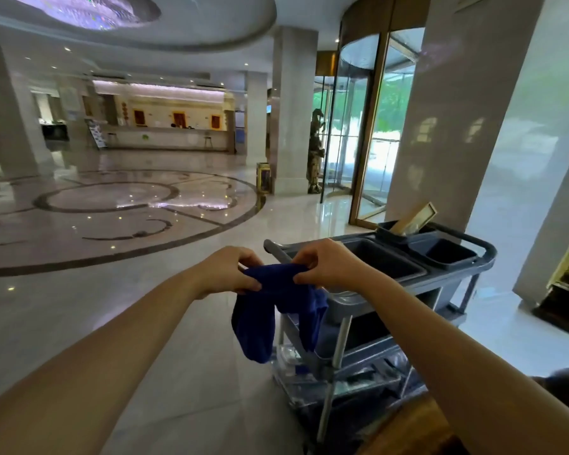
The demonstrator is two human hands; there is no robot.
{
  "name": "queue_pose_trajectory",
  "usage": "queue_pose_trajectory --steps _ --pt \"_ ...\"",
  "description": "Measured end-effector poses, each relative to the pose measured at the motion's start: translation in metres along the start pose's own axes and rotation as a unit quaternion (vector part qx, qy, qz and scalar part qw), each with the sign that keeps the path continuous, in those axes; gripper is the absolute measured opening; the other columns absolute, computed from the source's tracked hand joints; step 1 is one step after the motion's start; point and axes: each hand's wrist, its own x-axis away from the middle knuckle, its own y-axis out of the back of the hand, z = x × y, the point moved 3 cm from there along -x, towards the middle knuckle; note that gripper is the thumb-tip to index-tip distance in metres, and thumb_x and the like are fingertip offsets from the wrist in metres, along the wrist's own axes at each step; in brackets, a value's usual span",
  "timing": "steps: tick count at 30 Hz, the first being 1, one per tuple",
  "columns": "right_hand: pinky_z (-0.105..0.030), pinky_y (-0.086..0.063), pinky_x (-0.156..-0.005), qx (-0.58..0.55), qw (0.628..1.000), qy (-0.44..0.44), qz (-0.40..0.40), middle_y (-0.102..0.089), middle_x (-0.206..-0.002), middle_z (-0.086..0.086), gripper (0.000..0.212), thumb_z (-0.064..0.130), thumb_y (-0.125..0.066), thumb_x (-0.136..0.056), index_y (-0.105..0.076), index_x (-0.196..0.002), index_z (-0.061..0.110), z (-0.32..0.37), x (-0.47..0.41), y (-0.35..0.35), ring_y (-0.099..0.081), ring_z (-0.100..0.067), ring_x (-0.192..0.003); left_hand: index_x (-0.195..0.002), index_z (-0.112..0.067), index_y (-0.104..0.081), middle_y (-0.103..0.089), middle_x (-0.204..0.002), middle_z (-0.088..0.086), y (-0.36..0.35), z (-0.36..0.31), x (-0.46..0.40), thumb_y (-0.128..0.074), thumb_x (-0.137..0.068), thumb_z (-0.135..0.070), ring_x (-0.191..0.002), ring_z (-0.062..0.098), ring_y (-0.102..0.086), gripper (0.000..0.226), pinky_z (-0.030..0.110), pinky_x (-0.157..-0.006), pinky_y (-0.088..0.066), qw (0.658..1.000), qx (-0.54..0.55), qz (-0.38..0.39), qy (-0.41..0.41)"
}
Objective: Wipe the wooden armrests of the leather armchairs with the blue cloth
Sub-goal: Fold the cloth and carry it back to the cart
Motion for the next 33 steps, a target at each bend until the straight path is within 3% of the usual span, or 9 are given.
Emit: queue_pose_trajectory --steps 9,13,16,25,33 --pt "-0.017 -0.054 -0.061 0.044 0.990 -0.105 -0.080 -0.068 -0.080 0.002 0.022 0.020 -0.073 -0.074 -0.069 -0.095 0.016 -0.095 -0.144 0.032 -0.064 -0.006 -0.066 -0.092 -0.022 -0.061 -0.064 -0.099 0.000 0.039 0.053 -0.234 -0.070 -0.073 -0.008 -0.089 0.016 -0.065 0.025 0.024 -0.068 -0.058 0.993 -0.006 0.092 -0.068" --pt "-0.016 -0.049 -0.064 0.061 0.979 -0.151 -0.124 -0.066 -0.080 0.005 0.019 0.022 -0.073 -0.073 -0.070 -0.092 0.019 -0.135 -0.182 0.049 -0.062 -0.007 -0.072 -0.084 -0.031 -0.061 -0.065 -0.092 -0.009 0.038 0.054 -0.325 -0.072 -0.070 -0.012 -0.081 0.009 -0.065 0.026 0.012 -0.054 -0.052 0.985 -0.027 0.137 -0.105" --pt "-0.023 -0.052 -0.070 0.060 0.968 -0.192 -0.150 -0.068 -0.082 0.004 0.018 0.022 -0.073 -0.071 -0.071 -0.089 0.021 -0.171 -0.202 0.058 -0.062 -0.009 -0.075 -0.084 -0.032 -0.061 -0.066 -0.091 -0.009 0.024 0.055 -0.382 -0.073 -0.068 -0.013 -0.082 0.010 -0.066 0.027 0.013 -0.055 -0.053 0.976 -0.032 0.172 -0.130" --pt "-0.010 -0.042 -0.062 0.044 0.951 -0.259 -0.163 -0.065 -0.079 0.011 0.020 0.022 -0.073 -0.071 -0.069 -0.091 0.024 -0.288 -0.254 0.067 -0.058 0.001 -0.071 -0.090 -0.027 -0.059 -0.065 -0.098 -0.003 -0.031 0.068 -0.516 -0.070 -0.071 -0.011 -0.088 0.013 -0.065 0.027 0.025 -0.071 -0.057 0.955 -0.047 0.240 -0.169" --pt "-0.012 -0.043 -0.062 -0.017 0.924 -0.335 -0.185 -0.063 -0.077 0.012 0.016 0.020 -0.073 -0.071 -0.069 -0.086 0.024 -0.374 -0.279 0.043 -0.058 -0.001 -0.070 -0.091 -0.027 -0.060 -0.065 -0.093 -0.003 -0.082 0.094 -0.602 -0.070 -0.070 -0.012 -0.083 0.012 -0.065 0.028 0.018 -0.062 -0.053 0.936 -0.077 0.300 -0.168"
